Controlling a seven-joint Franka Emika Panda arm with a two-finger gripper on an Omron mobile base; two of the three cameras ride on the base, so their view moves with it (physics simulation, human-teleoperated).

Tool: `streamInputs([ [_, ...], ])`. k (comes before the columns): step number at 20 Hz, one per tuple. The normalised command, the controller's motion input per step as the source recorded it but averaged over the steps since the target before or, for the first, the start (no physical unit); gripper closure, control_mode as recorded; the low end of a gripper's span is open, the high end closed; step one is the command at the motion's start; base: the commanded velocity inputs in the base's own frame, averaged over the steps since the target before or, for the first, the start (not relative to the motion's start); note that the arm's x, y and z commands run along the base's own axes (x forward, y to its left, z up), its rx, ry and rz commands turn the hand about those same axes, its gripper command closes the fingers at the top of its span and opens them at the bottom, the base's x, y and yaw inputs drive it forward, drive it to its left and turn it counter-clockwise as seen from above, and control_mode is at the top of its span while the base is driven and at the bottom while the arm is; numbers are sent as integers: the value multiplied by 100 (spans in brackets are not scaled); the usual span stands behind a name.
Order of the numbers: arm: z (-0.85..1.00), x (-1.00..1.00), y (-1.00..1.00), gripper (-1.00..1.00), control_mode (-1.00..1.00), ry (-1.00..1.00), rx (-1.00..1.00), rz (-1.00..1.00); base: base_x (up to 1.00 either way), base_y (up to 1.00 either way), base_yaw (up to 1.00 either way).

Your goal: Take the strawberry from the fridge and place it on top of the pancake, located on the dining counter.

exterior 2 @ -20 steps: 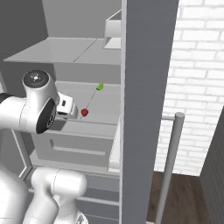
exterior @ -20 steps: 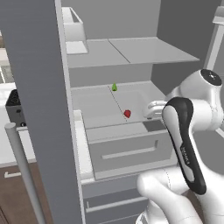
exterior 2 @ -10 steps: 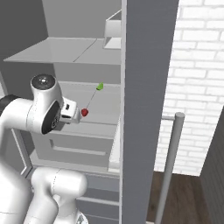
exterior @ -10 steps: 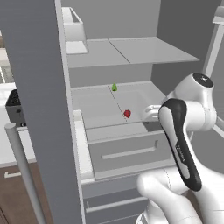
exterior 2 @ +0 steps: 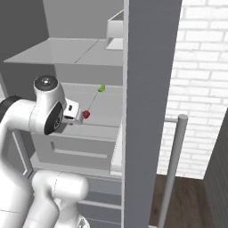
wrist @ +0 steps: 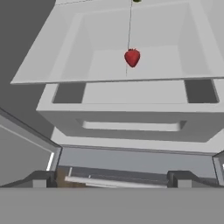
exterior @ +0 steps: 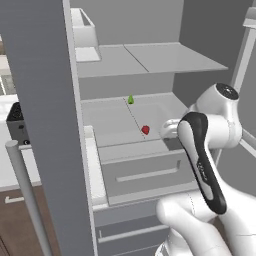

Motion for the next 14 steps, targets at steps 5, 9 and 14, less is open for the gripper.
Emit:
streamInputs([
  [5, -8, 23, 0, -100, -100, 0, -6, 0, 0, 0, 0],
  [9, -12, 36, 0, -100, -100, 1, -7, 0, 0, 0, 0],
  [14, -20, 41, 0, -100, -100, 1, -6, 0, 0, 0, 0],
])
